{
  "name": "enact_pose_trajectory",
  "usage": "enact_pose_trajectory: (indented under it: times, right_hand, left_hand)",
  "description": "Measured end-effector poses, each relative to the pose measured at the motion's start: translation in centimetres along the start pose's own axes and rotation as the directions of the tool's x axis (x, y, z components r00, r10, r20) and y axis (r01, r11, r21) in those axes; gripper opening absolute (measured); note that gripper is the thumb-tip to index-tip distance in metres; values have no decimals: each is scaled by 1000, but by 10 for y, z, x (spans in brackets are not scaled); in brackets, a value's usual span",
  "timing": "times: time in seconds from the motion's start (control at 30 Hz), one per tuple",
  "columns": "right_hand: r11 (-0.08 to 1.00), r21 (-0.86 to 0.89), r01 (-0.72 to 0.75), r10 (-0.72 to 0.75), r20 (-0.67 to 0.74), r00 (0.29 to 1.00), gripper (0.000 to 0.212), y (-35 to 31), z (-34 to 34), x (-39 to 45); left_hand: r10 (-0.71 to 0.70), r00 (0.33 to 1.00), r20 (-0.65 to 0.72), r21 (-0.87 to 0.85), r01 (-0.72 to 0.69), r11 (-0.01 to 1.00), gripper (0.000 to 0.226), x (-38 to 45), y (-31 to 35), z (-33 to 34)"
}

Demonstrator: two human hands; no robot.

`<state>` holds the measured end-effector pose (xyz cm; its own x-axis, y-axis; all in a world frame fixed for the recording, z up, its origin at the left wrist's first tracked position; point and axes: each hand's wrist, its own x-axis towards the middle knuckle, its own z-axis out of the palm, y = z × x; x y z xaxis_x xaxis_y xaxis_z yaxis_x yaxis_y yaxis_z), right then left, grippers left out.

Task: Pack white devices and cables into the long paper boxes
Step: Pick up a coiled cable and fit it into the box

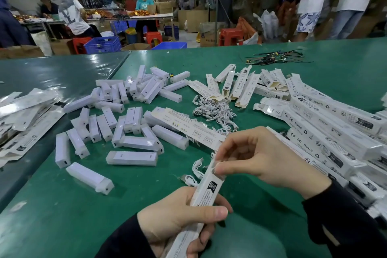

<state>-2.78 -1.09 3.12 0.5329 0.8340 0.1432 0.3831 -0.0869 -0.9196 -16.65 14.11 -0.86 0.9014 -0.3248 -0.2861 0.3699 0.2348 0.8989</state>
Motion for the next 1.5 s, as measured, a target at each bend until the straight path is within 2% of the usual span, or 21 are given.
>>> enact_pose_trajectory:
  times: [0.13,0.27,0.33,0.4,0.47,0.57,0.63,0.73,0.87,1.03,1.13,1.23,1.37,1.5]
  right_hand:
    - [996,89,-4,5,-13,1000,10,4,11,4]
    - [997,73,-32,33,-14,999,15,8,21,7]
    - [980,187,-63,73,-47,996,15,10,26,7]
    - [965,244,-95,128,-121,984,8,11,31,9]
    - [965,229,-127,164,-149,975,13,12,36,9]
    - [969,180,-171,194,-118,974,26,11,40,8]
    - [968,178,-176,192,-75,979,23,8,41,6]
    - [964,179,-195,202,-19,979,23,5,35,7]
    - [987,93,-131,130,16,991,31,6,32,8]
    - [995,62,-84,79,84,993,21,6,28,5]
    - [984,157,-86,82,31,996,15,7,21,5]
    - [947,302,-109,132,-56,990,16,7,19,7]
    - [931,340,-130,152,-39,988,2,8,30,7]
    - [923,374,-86,137,-111,984,21,8,40,8]
  left_hand:
    - [16,999,-35,-124,-20,992,56,2,-1,1]
    - [-29,993,-110,-225,4,974,63,7,3,2]
    - [-18,986,-166,-273,-28,962,59,9,3,2]
    - [2,976,-217,-312,-72,947,66,10,4,2]
    - [27,960,-280,-283,-110,953,59,18,3,0]
    - [279,894,-351,-62,-320,945,33,18,-6,-5]
    - [362,858,-364,-7,-391,920,39,22,-5,-3]
    - [315,869,-383,-62,-364,929,56,17,0,8]
    - [371,877,-306,-77,-412,908,31,17,-9,11]
    - [363,892,-269,-72,-395,916,29,18,-12,13]
    - [381,862,-334,-83,-430,899,31,16,-9,12]
    - [399,828,-394,-113,-474,873,19,14,-5,11]
    - [450,756,-475,-55,-536,842,11,13,-5,12]
    - [500,716,-487,21,-563,826,21,14,-5,13]
